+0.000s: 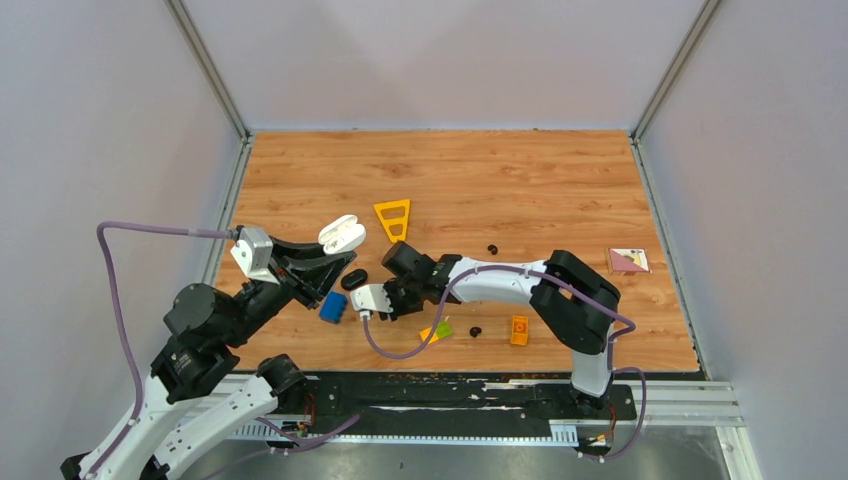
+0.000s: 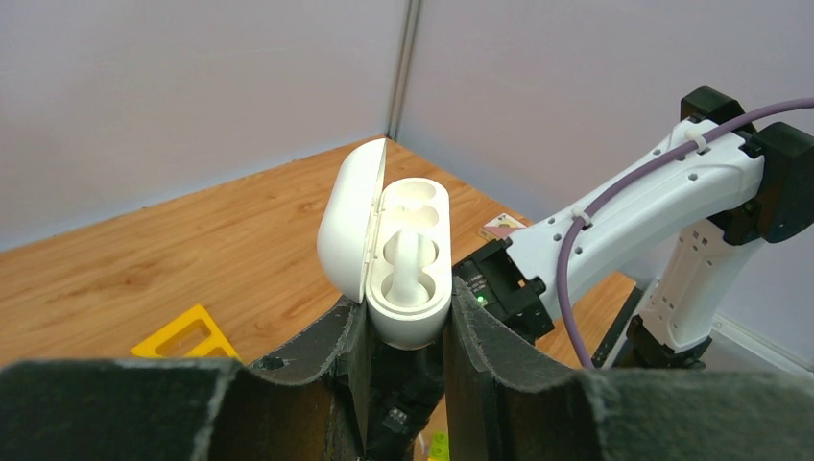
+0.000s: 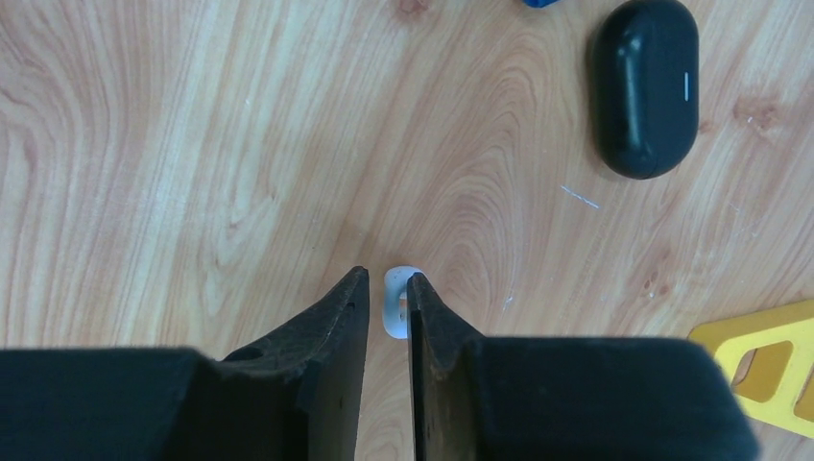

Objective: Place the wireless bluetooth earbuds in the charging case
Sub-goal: Pick up the left earbud from the center of the board.

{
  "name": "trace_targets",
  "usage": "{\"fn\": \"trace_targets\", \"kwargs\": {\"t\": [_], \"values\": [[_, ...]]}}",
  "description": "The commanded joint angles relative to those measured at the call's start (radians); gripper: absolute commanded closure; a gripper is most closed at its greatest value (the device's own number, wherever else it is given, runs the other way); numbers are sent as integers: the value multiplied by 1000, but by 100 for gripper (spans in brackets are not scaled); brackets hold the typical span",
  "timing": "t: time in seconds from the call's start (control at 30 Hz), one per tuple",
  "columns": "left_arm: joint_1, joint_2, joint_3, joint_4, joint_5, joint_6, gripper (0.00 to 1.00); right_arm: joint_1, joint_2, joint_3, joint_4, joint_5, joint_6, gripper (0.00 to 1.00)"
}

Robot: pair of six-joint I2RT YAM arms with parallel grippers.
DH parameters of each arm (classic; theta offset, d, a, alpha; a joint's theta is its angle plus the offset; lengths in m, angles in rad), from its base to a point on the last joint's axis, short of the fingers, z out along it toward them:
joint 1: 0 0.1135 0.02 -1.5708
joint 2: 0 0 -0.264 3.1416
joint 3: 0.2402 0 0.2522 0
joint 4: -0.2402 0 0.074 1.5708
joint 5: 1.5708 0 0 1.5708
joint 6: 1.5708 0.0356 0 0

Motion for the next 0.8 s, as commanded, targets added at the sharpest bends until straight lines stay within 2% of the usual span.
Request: {"fn": "trace_targets", "kwargs": {"t": [0.0,0.4,0.77], "values": [[3,-9,-2,21,-11,12,100,-10,11,39,18,42,-12,79],[2,-11,-4,19,-13,6,100,-33,28,67,-12,44,2,81],[3,-11,-8,21,-11,3,100,-51,29,97,-57,-15,18,96]]}}
